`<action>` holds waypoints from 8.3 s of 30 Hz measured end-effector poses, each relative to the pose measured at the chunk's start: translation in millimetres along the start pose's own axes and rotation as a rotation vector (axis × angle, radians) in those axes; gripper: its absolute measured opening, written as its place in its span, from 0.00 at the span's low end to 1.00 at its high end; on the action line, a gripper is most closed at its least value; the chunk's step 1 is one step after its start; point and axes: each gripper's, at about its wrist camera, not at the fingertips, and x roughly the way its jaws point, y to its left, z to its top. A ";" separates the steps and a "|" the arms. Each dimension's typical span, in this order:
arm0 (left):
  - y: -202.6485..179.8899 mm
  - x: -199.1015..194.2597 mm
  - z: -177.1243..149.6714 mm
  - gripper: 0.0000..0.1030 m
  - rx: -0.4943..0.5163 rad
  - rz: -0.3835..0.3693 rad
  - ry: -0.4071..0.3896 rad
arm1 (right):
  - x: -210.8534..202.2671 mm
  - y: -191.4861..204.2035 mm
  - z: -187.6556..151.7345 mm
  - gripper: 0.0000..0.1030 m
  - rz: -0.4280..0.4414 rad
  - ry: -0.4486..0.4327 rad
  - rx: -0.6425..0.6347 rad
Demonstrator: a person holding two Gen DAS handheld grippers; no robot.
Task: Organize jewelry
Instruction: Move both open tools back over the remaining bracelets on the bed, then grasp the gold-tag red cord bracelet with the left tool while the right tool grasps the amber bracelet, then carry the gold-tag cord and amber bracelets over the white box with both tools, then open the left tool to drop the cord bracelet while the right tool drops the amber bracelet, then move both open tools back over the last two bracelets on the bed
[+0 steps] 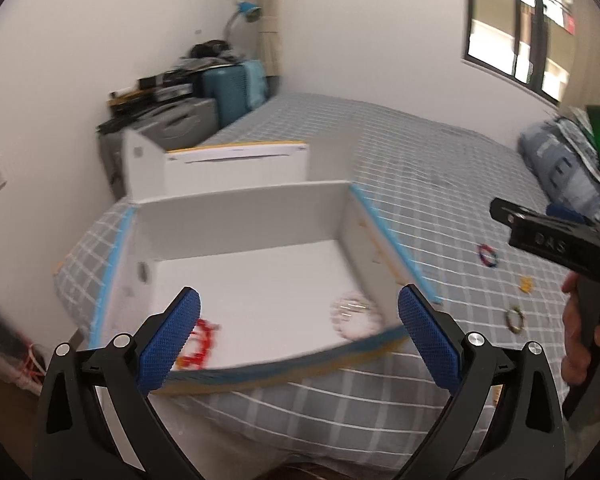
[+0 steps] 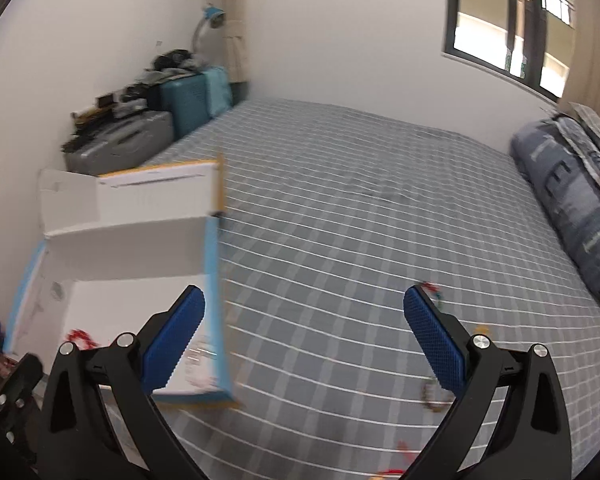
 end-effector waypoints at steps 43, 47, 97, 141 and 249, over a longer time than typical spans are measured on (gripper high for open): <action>-253.0 143.8 -156.5 0.86 0.299 -0.229 0.306 | 208.3 -273.6 -126.7 0.79 -0.106 0.342 0.247; -256.8 140.4 -159.1 0.72 0.318 -0.241 0.304 | 206.8 -274.4 -127.9 0.66 -0.116 0.335 0.247; -241.7 132.0 -87.7 0.07 0.227 -0.226 0.197 | 159.6 -250.5 -112.5 0.09 -0.115 0.174 0.179; -143.3 98.4 46.7 0.08 0.062 -0.091 -0.044 | 55.3 -161.2 -30.5 0.09 -0.099 -0.045 0.106; -203.6 124.6 46.2 0.95 0.134 -0.075 -0.028 | 41.6 -170.9 -82.2 0.93 -0.040 0.039 0.157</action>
